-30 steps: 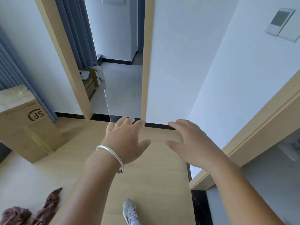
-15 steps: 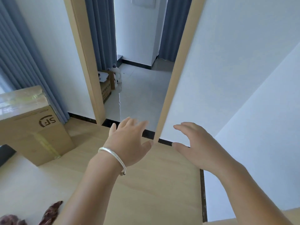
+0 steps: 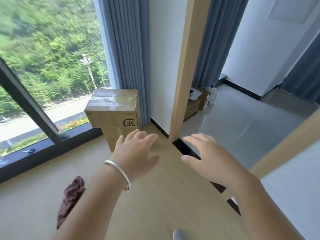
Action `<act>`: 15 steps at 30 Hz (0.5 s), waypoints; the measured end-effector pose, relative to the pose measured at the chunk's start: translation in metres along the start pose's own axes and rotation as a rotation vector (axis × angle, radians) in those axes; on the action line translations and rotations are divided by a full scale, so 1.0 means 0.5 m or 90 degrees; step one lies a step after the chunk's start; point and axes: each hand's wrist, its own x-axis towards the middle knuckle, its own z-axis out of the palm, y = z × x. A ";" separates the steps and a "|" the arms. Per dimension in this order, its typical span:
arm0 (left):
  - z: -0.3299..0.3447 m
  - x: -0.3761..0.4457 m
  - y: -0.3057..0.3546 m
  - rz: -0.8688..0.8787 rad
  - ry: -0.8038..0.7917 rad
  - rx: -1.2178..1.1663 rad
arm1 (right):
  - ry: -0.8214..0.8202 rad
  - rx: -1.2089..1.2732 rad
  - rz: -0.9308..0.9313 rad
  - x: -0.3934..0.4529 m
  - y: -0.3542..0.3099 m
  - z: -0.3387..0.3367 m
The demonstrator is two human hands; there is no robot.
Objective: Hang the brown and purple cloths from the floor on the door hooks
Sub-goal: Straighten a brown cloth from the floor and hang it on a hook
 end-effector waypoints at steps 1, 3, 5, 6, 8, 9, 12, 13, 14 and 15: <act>-0.012 0.016 -0.001 -0.026 0.010 0.001 | -0.003 0.008 -0.030 0.035 0.008 -0.012; -0.032 0.044 -0.004 -0.090 0.027 -0.001 | -0.008 0.019 -0.087 0.105 0.019 -0.032; -0.042 0.067 -0.008 -0.151 0.044 0.009 | -0.029 0.031 -0.140 0.169 0.023 -0.040; -0.044 0.075 -0.011 -0.178 0.050 0.012 | -0.043 0.035 -0.166 0.197 0.022 -0.041; -0.045 0.085 -0.021 -0.225 0.055 0.012 | -0.076 0.038 -0.209 0.246 0.012 -0.037; -0.045 0.087 -0.031 -0.246 0.057 0.012 | -0.092 0.040 -0.228 0.268 0.004 -0.033; -0.048 0.092 -0.074 -0.311 0.062 0.010 | -0.146 0.052 -0.278 0.327 -0.028 -0.016; -0.047 0.097 -0.093 -0.329 0.068 0.011 | -0.164 0.053 -0.294 0.348 -0.039 -0.008; -0.046 0.104 -0.113 -0.346 0.075 0.010 | -0.180 0.050 -0.309 0.370 -0.051 0.001; -0.044 0.112 -0.134 -0.362 0.080 0.008 | -0.193 0.045 -0.321 0.393 -0.064 0.009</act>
